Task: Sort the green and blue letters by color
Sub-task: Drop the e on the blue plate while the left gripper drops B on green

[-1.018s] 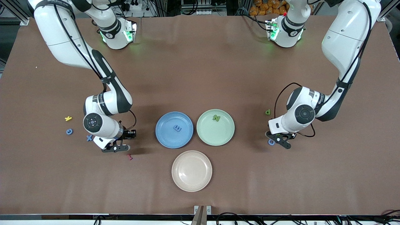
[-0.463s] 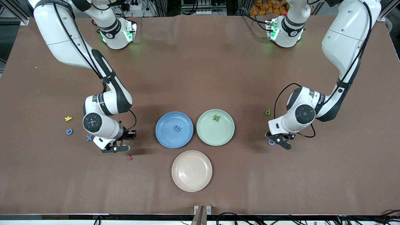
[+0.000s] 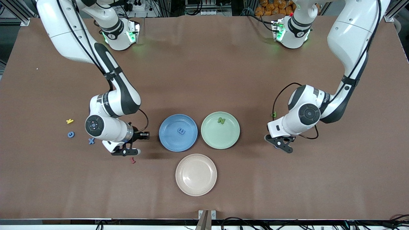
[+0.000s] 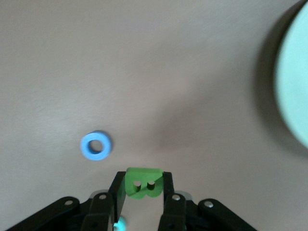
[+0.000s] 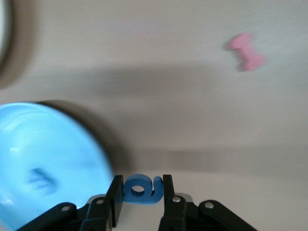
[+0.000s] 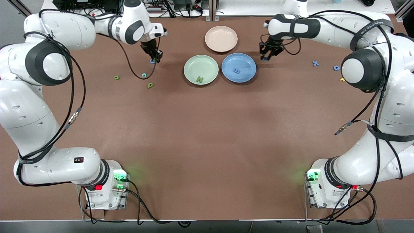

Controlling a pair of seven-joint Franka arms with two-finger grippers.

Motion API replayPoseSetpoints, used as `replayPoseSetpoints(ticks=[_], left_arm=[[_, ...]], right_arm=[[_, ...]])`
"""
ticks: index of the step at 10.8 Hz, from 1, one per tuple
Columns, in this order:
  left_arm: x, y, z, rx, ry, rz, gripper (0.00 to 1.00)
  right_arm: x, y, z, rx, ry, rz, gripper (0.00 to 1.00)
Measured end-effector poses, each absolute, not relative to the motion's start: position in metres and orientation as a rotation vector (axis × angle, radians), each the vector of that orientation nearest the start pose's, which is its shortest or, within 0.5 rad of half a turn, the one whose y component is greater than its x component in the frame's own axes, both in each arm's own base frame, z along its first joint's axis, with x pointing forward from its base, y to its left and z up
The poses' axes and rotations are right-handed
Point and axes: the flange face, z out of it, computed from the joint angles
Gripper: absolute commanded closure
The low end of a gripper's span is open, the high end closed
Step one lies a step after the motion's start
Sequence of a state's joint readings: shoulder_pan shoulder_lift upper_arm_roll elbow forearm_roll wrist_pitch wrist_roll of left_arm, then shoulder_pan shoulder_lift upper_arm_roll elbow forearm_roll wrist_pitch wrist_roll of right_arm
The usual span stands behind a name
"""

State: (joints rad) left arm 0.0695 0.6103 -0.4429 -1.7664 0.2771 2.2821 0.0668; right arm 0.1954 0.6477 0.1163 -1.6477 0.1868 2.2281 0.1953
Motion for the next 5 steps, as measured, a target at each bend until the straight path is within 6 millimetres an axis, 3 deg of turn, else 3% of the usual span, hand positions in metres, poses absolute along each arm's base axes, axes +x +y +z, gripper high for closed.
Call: replayPoseSetpoints(ticks=[2,4,5], left_arm=[[0.613,-0.257,0.261,-3.100,0.777,0.041,1.00],[0.589,-0.315,0.265,-3.133,0.649,0.041,1.00],[0.576,-0.344,0.265,-3.147,0.592,0.043,1.00]], right_arm=[[0.639,0.257,0.246,-2.869,0.182,0.202,1.00],[0.625,0.297,0.251,-2.860,0.268,0.226,0.01],[0.623,0.302,0.250,-2.861,0.274,0.230,0.00]])
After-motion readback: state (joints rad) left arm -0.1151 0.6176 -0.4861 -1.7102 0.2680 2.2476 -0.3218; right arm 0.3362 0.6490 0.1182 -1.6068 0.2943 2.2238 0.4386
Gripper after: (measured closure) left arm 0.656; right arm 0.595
